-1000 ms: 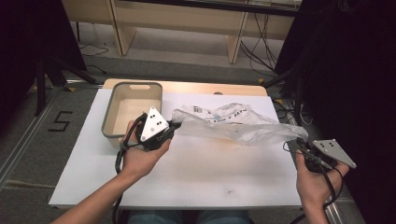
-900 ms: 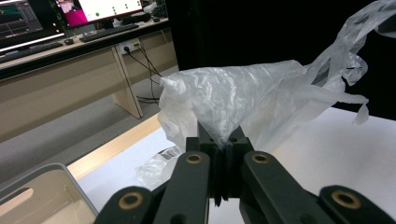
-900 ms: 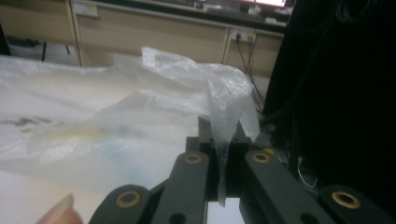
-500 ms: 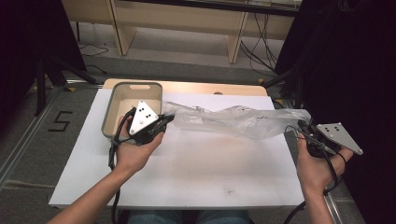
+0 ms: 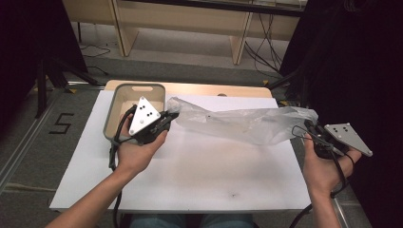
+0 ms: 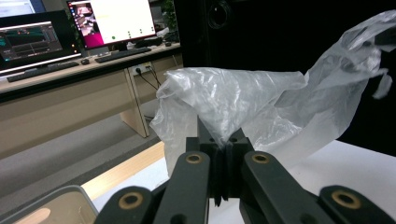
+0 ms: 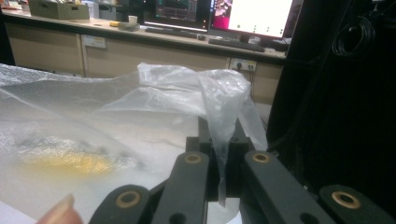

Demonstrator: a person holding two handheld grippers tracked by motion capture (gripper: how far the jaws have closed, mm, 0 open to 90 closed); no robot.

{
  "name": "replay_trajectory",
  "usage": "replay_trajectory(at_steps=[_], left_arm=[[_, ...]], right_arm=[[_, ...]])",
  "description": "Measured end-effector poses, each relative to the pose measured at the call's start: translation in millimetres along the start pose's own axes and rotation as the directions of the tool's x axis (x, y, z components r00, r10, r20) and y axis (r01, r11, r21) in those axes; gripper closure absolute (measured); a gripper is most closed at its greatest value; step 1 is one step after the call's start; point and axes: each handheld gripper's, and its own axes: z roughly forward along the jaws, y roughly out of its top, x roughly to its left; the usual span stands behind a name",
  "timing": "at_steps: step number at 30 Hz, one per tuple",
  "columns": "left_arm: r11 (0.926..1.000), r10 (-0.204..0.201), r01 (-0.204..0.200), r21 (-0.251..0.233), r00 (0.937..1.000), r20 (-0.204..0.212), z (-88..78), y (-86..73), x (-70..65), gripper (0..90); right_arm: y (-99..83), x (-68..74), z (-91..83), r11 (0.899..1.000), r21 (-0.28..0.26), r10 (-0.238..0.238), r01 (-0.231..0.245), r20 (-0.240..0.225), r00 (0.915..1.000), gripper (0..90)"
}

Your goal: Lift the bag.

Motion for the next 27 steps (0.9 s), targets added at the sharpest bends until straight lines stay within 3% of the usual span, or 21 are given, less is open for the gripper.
replay_trajectory(at_steps=[16, 27], left_arm=[[0.9972, 0.013, -0.013, -0.074, 0.9999, -0.007, 2.4, 24.4, -1.4, 89.7], [0.9998, -0.011, 0.01, -0.015, 0.998, -0.062, 26.2, 11.5, 18.3, 89.7]], right_arm=[[5.4, -1.1, 0.4, 1.0, -0.014, 0.006, -0.005, 0.004, 1.0, 90.0], [4.0, -1.1, 12.9, 1.0, 0.006, 0.005, -0.005, 0.003, 1.0, 90.0]])
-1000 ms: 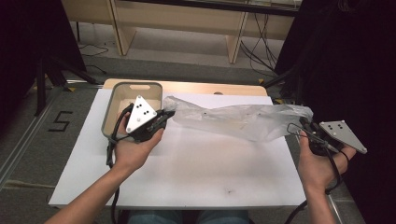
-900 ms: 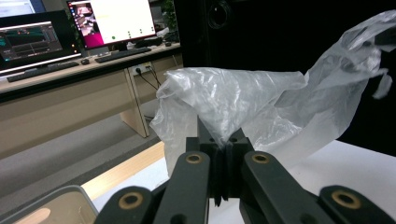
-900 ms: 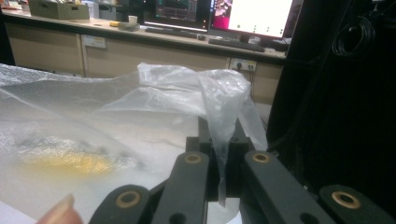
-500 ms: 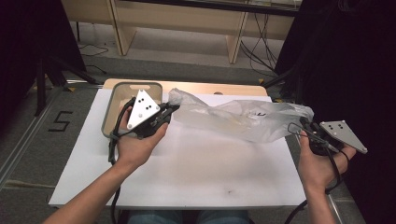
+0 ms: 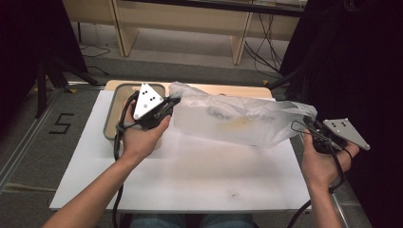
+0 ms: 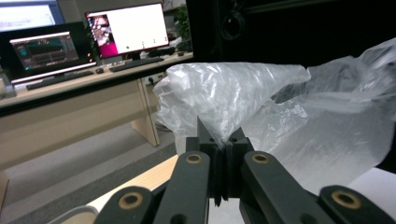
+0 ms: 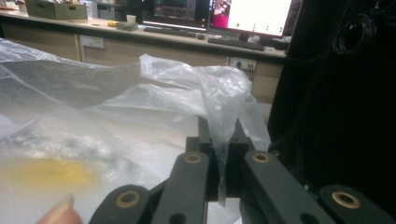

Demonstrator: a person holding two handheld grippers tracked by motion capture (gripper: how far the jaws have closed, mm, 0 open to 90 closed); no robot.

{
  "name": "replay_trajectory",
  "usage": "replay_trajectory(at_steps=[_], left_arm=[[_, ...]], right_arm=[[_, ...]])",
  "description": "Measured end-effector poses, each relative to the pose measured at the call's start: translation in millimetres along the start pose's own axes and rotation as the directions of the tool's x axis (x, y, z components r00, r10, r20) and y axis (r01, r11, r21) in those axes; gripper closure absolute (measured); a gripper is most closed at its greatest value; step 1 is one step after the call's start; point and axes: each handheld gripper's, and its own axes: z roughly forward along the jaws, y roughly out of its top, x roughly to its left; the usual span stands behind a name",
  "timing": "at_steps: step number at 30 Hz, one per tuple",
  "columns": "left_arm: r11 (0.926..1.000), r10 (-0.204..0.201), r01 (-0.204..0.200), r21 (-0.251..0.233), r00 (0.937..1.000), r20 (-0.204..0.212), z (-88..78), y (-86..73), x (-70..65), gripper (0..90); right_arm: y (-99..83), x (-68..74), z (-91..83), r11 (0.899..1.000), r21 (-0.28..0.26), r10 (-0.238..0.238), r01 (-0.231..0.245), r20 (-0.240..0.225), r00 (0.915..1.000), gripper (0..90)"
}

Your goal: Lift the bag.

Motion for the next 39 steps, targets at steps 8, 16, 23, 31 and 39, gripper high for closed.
replay_trajectory(at_steps=[8, 16, 23, 31, 39], left_arm=[[0.9973, -0.001, 0.005, 0.073, 0.999, -0.046, 31.9, -17.9, 11.5, 89.7], [0.9771, -0.024, 0.041, 0.209, 0.9961, -0.085, 72.3, -48.8, 23.1, 89.6], [0.9494, -0.049, 0.084, 0.303, 0.9917, -0.119, 95.1, -71.7, 33.9, 89.6], [0.9205, -0.062, 0.112, 0.375, 0.9881, -0.141, 106.8, -90.0, 42.9, 89.6], [0.9073, -0.073, 0.126, 0.401, 0.9868, -0.144, 113.3, -96.5, 44.2, 89.2]], right_arm=[[-6.4, 3.1, 21.4, 0.999, 0.038, 0.0, 0.001, -0.005, 1.0, 90.0], [-26.8, 11.4, 56.9, 0.99, 0.143, 0.003, 0.001, -0.028, 0.9996, 90.0], [-44.4, 14.7, 79.8, 0.976, 0.215, -0.008, 0.015, -0.034, 0.9994, 90.0], [-66.1, 11.6, 95.4, 0.955, 0.297, -0.004, 0.015, -0.039, 0.9992, 90.0], [-74.5, 12.7, 102.5, 0.939, 0.343, 0.005, 0.016, -0.062, 0.9981, 90.0]])
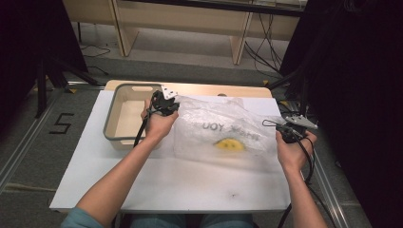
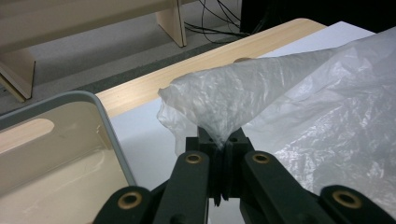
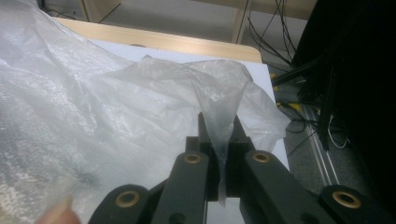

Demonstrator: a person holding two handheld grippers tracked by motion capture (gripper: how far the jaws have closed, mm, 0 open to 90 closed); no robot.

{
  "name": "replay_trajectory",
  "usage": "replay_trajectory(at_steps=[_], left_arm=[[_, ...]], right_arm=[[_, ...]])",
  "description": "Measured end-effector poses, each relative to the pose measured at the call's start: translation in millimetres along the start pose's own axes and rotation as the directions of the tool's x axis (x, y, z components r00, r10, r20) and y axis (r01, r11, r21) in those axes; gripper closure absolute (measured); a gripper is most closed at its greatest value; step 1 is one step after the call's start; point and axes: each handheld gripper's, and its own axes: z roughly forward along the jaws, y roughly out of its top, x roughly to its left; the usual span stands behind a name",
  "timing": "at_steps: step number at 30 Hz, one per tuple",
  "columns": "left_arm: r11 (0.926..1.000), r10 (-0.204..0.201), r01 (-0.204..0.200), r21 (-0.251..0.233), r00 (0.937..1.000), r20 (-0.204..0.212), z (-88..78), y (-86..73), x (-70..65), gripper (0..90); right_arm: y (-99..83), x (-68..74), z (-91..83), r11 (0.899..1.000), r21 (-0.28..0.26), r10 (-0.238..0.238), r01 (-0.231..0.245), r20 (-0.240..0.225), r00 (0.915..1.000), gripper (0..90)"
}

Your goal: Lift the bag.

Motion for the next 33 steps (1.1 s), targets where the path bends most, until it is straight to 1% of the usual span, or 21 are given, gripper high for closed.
replay_trajectory(at_steps=[2, 6, 9, 12, 14, 17, 21, 22, 25, 30, 33], left_arm=[[0.9999, -0.008, 0.008, -0.012, 0.9999, 0.011, -0.7, 0.4, -1.5, 87.4], [0.9997, -0.01, 0.011, -0.023, 0.9995, 0.031, -3.2, 1.3, -1.6, 79.6], [0.9997, -0.015, 0.016, -0.018, 0.9987, 0.049, -5.0, 1.7, -1.4, 71.8], [0.9993, -0.032, 0.033, -0.018, 0.998, 0.054, -7.6, 2.3, -1.9, 62.8], [0.9988, -0.044, 0.045, -0.018, 0.9973, 0.059, -10.4, 2.8, -2.0, 56.3], [0.9971, -0.067, 0.069, -0.032, 0.9952, 0.071, -15.6, 4.2, -3.0, 47.1], [0.9931, -0.105, 0.109, -0.042, 0.9895, 0.1, -23.3, 5.5, -2.7, 38.8], [0.9919, -0.113, 0.118, -0.046, 0.9884, 0.101, -24.7, 5.6, -2.7, 37.5], [0.9918, -0.111, 0.116, -0.054, 0.9893, 0.095, -28.8, 4.9, -1.3, 35.8], [0.9937, -0.091, 0.097, -0.056, 0.9907, 0.102, -34.9, 1.9, -2.2, 34.7], [0.9945, -0.079, 0.086, -0.059, 0.9911, 0.107, -39.6, -0.4, -3.4, 34.5]], right_arm=[[1.1, 0.0, -0.7, 1.0, -0.003, 0.0, 0.0, -0.011, 0.9999, 89.8], [0.7, -0.7, -2.1, 1.0, -0.003, 0.005, -0.005, -0.019, 0.9998, 89.2], [0.4, -0.8, -3.5, 1.0, -0.001, 0.006, -0.006, -0.026, 0.9996, 87.9], [1.6, -0.6, -5.0, 1.0, -0.015, 0.008, -0.009, -0.031, 0.9995, 85.3], [2.1, -0.3, -6.1, 1.0, -0.02, 0.009, -0.01, -0.035, 0.9993, 82.5], [2.2, -0.4, -7.6, 1.0, -0.026, 0.011, -0.013, -0.046, 0.9989, 76.7], [1.9, -2.4, -10.5, 0.998, -0.048, 0.026, -0.029, -0.063, 0.9977, 65.4], [2.0, -3.2, -11.3, 0.998, -0.054, 0.032, -0.036, -0.07, 0.997, 62.1], [2.7, -5.7, -14.9, 0.995, -0.07, 0.06, -0.066, -0.094, 0.9938, 53.8], [0.9, -8.4, -19.1, 0.994, -0.079, 0.065, -0.074, -0.112, 0.9915, 41.4], [0.0, -8.9, -22.8, 0.993, -0.092, 0.06, -0.07, -0.107, 0.9924, 36.5]])
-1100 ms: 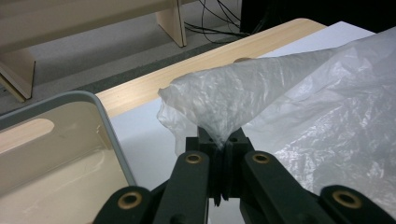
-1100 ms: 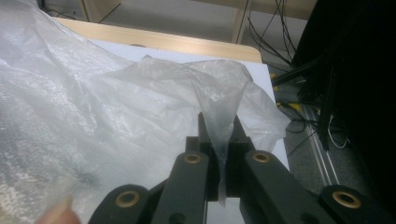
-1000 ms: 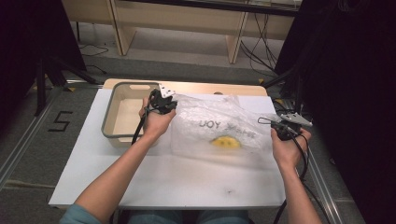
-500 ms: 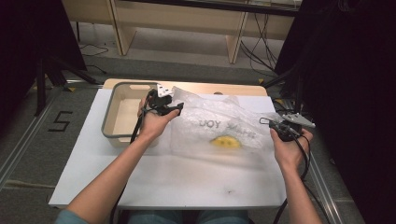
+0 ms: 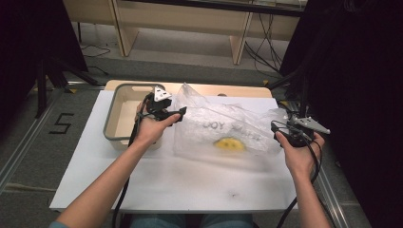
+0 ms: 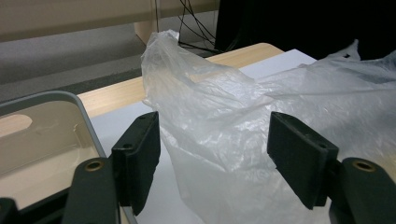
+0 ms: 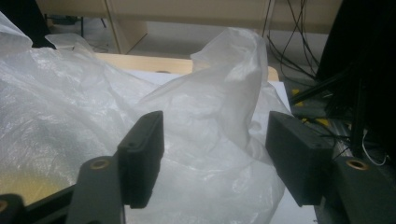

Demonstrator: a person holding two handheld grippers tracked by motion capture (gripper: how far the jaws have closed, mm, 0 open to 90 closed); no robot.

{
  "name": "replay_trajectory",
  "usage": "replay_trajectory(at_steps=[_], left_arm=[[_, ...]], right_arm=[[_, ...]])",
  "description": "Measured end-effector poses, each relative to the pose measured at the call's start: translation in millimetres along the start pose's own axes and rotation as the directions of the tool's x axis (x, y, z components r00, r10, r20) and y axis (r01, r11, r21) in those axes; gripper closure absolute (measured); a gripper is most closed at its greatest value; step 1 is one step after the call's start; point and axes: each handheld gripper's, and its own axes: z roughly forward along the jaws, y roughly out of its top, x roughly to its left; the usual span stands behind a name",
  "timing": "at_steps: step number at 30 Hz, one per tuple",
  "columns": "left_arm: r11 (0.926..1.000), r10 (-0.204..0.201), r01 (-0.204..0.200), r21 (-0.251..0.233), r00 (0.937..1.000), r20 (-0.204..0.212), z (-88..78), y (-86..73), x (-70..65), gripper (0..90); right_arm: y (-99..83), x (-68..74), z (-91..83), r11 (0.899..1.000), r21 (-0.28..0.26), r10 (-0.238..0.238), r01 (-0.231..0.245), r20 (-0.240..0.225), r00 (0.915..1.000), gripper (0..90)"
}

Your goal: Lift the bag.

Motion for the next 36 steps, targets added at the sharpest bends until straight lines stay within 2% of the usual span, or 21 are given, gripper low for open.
replay_trajectory(at_steps=[2, 6, 12, 20, 30, 36], left_arm=[[1.0, 0.009, -0.009, 0.002, 1.0, 0.003, -3.9, -1.6, -0.1, 34.5], [1.0, -0.003, 0.003, 0.007, 0.9995, 0.031, -10.4, -5.9, 1.0, 34.4], [0.9999, 0.005, -0.006, 0.016, 0.9989, 0.047, -19.0, -11.6, 2.7, 34.2], [0.9988, 0.035, -0.037, 0.032, 0.9974, 0.062, -28.6, -18.7, 2.5, 33.5], [0.9967, 0.062, -0.065, 0.049, 0.9954, 0.073, -38.4, -29.1, 2.5, 32.8], [0.9948, 0.079, -0.084, 0.057, 0.9935, 0.082, -46.2, -33.7, 2.1, 31.7]], right_arm=[[0.1, -0.2, -3.9, 1.0, -0.015, -0.002, 0.002, 0.003, 1.0, 35.6], [-1.2, 0.4, -9.4, 1.0, -0.019, -0.005, 0.005, -0.003, 1.0, 34.5], [-5.7, 0.5, -16.6, 1.0, -0.023, -0.012, 0.012, -0.009, 0.9999, 33.7], [-8.7, 1.7, -22.8, 1.0, -0.028, -0.005, 0.004, -0.033, 0.9995, 32.2], [-12.8, 5.8, -29.4, 0.999, -0.02, -0.035, 0.033, -0.065, 0.9973, 32.2], [-16.8, 8.9, -33.7, 0.999, -0.013, -0.036, 0.035, -0.083, 0.9959, 32.1]])
